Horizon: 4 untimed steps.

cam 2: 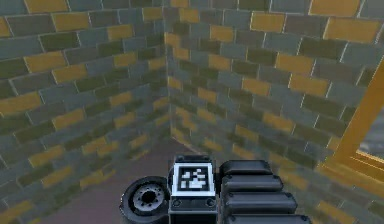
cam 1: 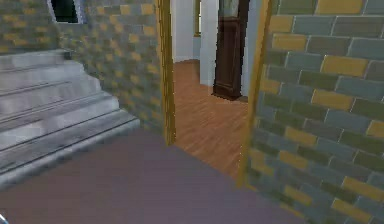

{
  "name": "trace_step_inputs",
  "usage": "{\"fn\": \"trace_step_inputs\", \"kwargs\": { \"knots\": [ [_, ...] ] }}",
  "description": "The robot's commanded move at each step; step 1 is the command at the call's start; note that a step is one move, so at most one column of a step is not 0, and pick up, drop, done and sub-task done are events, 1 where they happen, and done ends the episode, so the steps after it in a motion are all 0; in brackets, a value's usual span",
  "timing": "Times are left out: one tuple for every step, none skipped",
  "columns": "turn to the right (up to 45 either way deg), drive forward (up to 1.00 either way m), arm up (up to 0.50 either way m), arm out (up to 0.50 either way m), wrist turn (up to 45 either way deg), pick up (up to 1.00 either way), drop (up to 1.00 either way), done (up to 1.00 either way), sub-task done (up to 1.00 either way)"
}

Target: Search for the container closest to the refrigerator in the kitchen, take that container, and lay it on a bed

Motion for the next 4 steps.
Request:
{"fn": "trace_step_inputs", "kwargs": {
  "knots": [
    [0.0,1.00,0.00,0.00,0.0,0.00,0.00,0.00,0.00],
    [3.0,0.00,0.00,0.00,0.0,0.00,0.00,0.00,0.00],
    [0.0,0.50,0.00,0.00,0.0,0.00,0.00,0.00,0.00],
    [-6.0,0.00,0.00,0.00,0.0,0.00,0.00,0.00,0.00]
  ]
}}
